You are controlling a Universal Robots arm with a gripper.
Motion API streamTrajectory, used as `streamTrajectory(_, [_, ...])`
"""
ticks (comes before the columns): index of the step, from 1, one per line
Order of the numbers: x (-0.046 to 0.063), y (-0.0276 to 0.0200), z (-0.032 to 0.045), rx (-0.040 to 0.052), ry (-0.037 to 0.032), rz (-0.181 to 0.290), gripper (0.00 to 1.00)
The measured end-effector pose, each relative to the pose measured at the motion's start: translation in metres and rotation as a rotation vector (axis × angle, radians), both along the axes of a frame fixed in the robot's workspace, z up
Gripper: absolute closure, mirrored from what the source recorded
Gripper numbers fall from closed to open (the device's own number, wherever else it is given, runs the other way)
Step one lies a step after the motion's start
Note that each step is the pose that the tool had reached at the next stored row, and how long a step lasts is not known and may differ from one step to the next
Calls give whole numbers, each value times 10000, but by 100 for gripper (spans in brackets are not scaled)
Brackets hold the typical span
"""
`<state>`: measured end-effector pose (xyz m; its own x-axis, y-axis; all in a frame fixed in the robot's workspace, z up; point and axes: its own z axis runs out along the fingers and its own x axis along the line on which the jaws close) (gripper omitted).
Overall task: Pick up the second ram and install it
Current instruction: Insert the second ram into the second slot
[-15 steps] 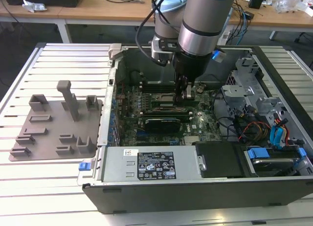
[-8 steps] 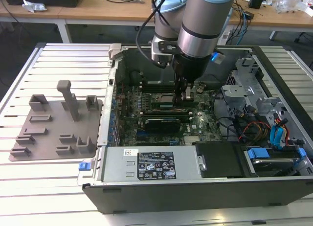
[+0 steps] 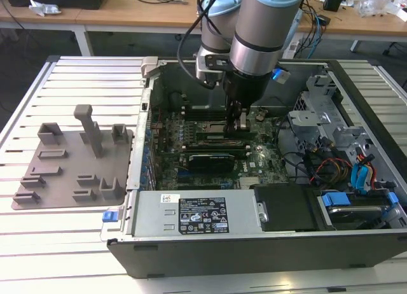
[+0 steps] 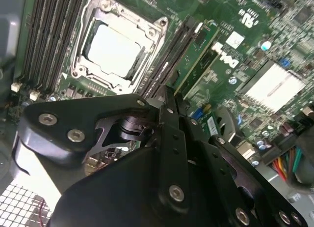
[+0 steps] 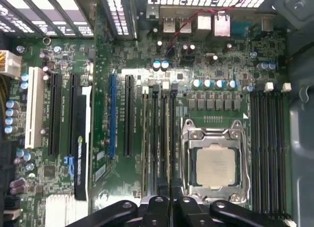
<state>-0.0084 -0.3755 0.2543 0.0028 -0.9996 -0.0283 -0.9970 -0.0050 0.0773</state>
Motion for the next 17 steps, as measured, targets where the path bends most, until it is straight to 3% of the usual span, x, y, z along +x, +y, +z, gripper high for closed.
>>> streamTrajectory(4, [-86,-1,-54,-3,1,-25,87])
streamTrajectory(8, [-90,-1,-115,-52,1,-490,87])
streamTrajectory(17, [-117,-8,-173,-53,1,-513,87])
